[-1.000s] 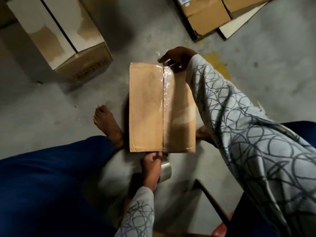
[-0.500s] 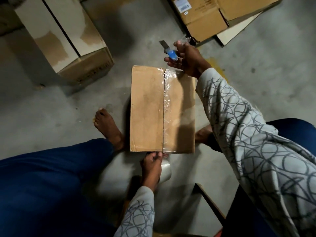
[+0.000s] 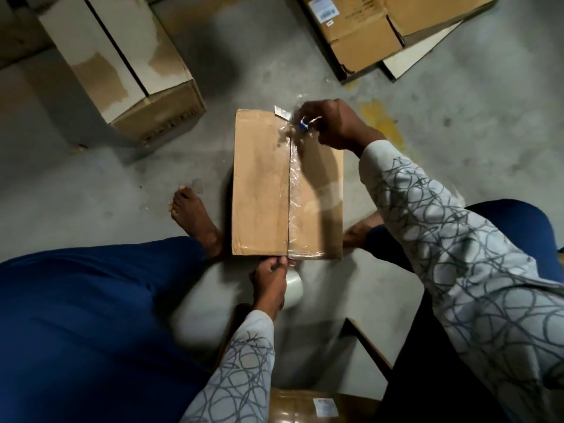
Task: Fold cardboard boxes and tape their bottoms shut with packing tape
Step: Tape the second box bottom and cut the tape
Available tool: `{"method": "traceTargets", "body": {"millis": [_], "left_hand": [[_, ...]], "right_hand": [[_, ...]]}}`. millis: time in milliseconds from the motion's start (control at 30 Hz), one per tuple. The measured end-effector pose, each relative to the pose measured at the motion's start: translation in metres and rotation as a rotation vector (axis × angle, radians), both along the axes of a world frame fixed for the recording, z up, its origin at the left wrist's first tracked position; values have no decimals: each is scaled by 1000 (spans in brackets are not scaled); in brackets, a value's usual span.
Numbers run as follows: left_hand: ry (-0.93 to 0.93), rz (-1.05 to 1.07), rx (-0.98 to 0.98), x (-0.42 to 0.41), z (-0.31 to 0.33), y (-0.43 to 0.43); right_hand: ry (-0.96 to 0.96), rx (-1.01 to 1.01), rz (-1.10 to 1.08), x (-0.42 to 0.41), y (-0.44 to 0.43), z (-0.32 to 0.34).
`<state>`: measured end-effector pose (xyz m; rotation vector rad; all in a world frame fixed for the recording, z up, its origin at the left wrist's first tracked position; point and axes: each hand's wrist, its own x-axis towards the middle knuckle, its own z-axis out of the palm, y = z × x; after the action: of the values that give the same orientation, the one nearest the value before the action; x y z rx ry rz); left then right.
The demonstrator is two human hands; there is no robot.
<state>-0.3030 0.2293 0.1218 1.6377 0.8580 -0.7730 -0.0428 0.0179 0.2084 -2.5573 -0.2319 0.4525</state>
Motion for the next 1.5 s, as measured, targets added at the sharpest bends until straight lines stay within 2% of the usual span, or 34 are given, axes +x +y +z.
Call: {"method": "traceTargets", "body": {"millis": [100, 233, 300, 433, 533, 633, 733, 867, 1033, 1100, 1200, 1233, 1300, 1400, 1500], "left_hand": [[-24, 0, 39, 2, 6, 0], [-3, 46, 65, 2, 16, 2], [-18, 13, 84, 2, 17, 3], [-54, -64, 64, 3, 18, 10], [-56, -181, 154, 4, 16, 16], [20, -130, 132, 5, 22, 17], [17, -140, 107, 7, 25, 16], [-11, -301, 94, 15, 24, 23], [-95, -424, 443, 20, 50, 25], [-32, -472, 529, 28, 63, 27], [123, -667, 673, 55, 91, 29], [122, -682, 700, 69, 100, 28], [-38, -590, 657, 103, 118, 16], [-479, -380, 505, 155, 129, -16], [-657, -436, 435, 211, 114, -50]], "right_hand": [[-29, 87, -237, 1, 0, -2], [-38, -77, -342, -5, 8, -25], [-29, -72, -406, -8, 10, -32], [-35, -27, -379, -10, 6, -29], [39, 20, -343, -8, -2, -24], [130, 60, -359, -7, -7, -23], [125, 67, -374, -8, -4, -23], [89, 74, -400, -11, 2, -23], [69, 114, -378, -12, 7, -24], [59, 125, -378, -11, 11, -27], [47, 132, -382, -10, 12, -35], [45, 138, -389, -10, 11, -38], [39, 153, -421, -11, 11, -40], [25, 136, -429, -12, 13, -43], [12, 142, -422, -12, 14, -45]]}}
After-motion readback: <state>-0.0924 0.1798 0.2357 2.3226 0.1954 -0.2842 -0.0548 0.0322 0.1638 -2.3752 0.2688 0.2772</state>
